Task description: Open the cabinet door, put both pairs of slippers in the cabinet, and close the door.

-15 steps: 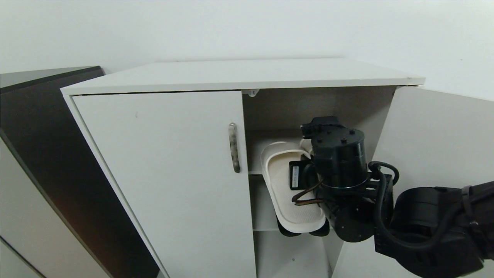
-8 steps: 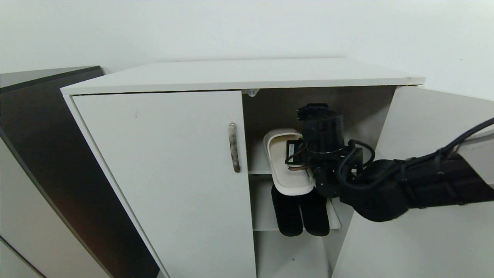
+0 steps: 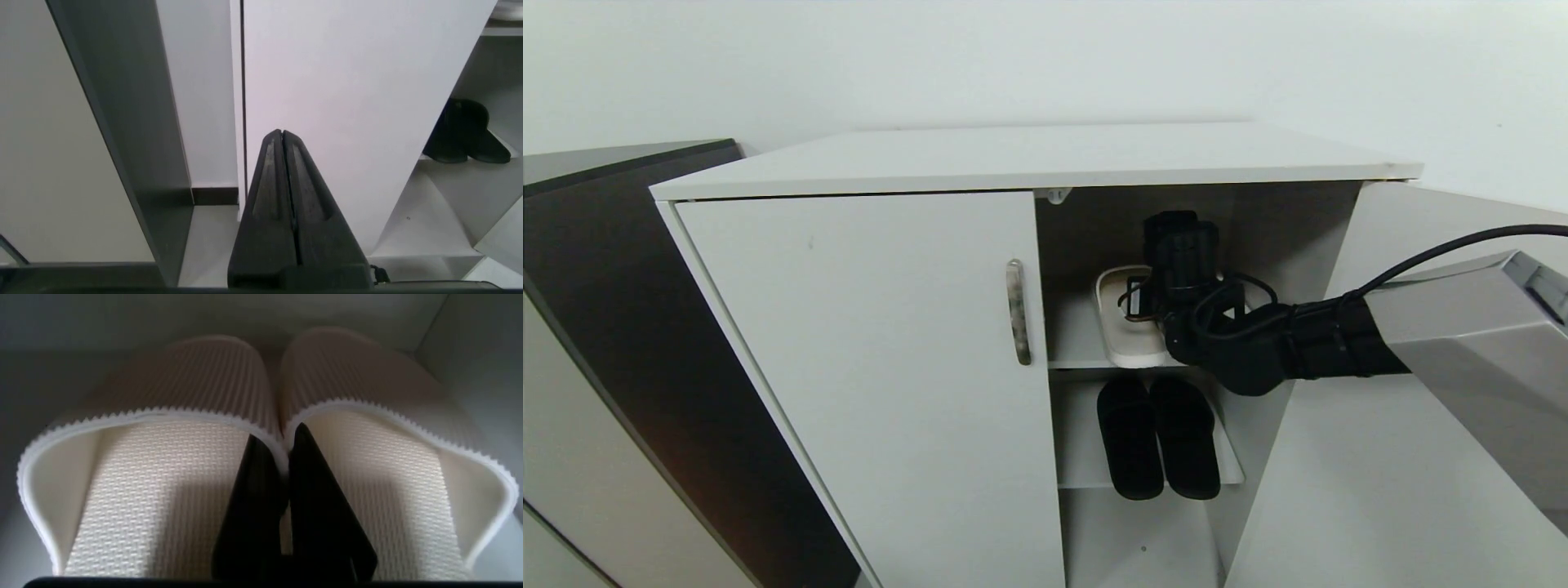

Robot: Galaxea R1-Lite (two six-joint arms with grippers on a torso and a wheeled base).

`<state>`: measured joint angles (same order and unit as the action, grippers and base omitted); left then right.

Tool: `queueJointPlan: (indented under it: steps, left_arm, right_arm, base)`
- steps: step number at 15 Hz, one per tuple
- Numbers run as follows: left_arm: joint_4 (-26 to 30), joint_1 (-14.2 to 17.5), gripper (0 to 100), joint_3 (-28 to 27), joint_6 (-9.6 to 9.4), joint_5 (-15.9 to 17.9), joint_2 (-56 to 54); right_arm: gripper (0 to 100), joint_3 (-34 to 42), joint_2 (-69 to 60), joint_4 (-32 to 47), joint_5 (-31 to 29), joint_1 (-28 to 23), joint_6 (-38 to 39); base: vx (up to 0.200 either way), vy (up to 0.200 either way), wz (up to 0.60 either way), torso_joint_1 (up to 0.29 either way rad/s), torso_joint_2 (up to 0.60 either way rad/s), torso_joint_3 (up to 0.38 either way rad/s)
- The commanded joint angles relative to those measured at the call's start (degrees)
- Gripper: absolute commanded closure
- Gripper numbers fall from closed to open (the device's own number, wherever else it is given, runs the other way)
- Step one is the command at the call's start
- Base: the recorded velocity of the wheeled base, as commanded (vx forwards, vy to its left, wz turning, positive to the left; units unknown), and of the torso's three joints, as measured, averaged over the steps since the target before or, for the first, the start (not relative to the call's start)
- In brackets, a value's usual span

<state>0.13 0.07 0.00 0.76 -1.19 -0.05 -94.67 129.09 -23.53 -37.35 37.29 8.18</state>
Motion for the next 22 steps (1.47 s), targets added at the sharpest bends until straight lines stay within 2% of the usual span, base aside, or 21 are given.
queueJointPlan:
  steps: [1, 2, 3, 7, 9, 13, 14, 16, 19, 20, 22]
  left_arm:
    - [-0.05, 0.01, 100, 0.0, 0.04, -0.04, 0.05]
    - [-0.05, 0.01, 100, 0.0, 0.04, -0.04, 0.05]
    - [0.04, 0.01, 100, 0.0, 0.04, -0.04, 0.05]
    - [-0.05, 0.01, 100, 0.0, 0.04, -0.04, 0.05]
    - [-0.05, 0.01, 100, 0.0, 0.04, -0.04, 0.05]
    - [-0.05, 0.01, 100, 0.0, 0.04, -0.04, 0.05]
    - [-0.05, 0.01, 100, 0.0, 0.04, -0.04, 0.05]
    - [-0.05, 0.01, 100, 0.0, 0.04, -0.04, 0.05]
    - [-0.05, 0.01, 100, 0.0, -0.05, -0.04, 0.05]
    - [-0.05, 0.01, 100, 0.0, -0.14, 0.05, 0.05]
    - [0.04, 0.01, 100, 0.0, -0.14, 0.05, 0.05]
  right_arm:
    - [100, -2.1, 1.78, 0.85, 0.0, -0.11, 0.08]
    - [100, -2.62, 2.05, 1.47, 0.09, -0.2, 0.08]
    - [0, -2.62, 2.05, 1.47, 0.09, -0.2, 0.08]
    - [0, -1.3, 1.08, 1.2, -0.27, 0.15, -0.01]
    - [0, 7.31, -5.34, 0.24, 0.09, 2.79, 0.08]
    - [0, 26.56, -19.4, -7.23, 0.09, 8.68, -0.01]
    - [100, 29.46, -21.86, -7.76, 0.09, 9.38, 0.08]
    - [100, 36.14, -28.54, -9.34, 0.44, 11.49, 0.26]
    - [100, 44.66, -36.36, -9.43, 5.01, 14.56, 1.4]
    - [100, 48.27, -39.44, -9.34, 8.7, 15.88, 2.1]
    - [100, 49.5, -40.23, -9.34, 11.07, 16.67, 1.84]
  base:
    - [0.0, 0.0, 0.0, 0.0, 0.0, 0.0]
    - [0.0, 0.0, 0.0, 0.0, 0.0, 0.0]
    - [0.0, 0.0, 0.0, 0.0, 0.0, 0.0]
    - [0.0, 0.0, 0.0, 0.0, 0.0, 0.0]
    - [0.0, 0.0, 0.0, 0.0, 0.0, 0.0]
    - [0.0, 0.0, 0.0, 0.0, 0.0, 0.0]
    - [0.0, 0.0, 0.0, 0.0, 0.0, 0.0]
    - [0.0, 0.0, 0.0, 0.0, 0.0, 0.0]
    - [0.0, 0.0, 0.0, 0.0, 0.0, 0.0]
    - [0.0, 0.0, 0.0, 0.0, 0.0, 0.0]
    - [0.0, 0.0, 0.0, 0.0, 0.0, 0.0]
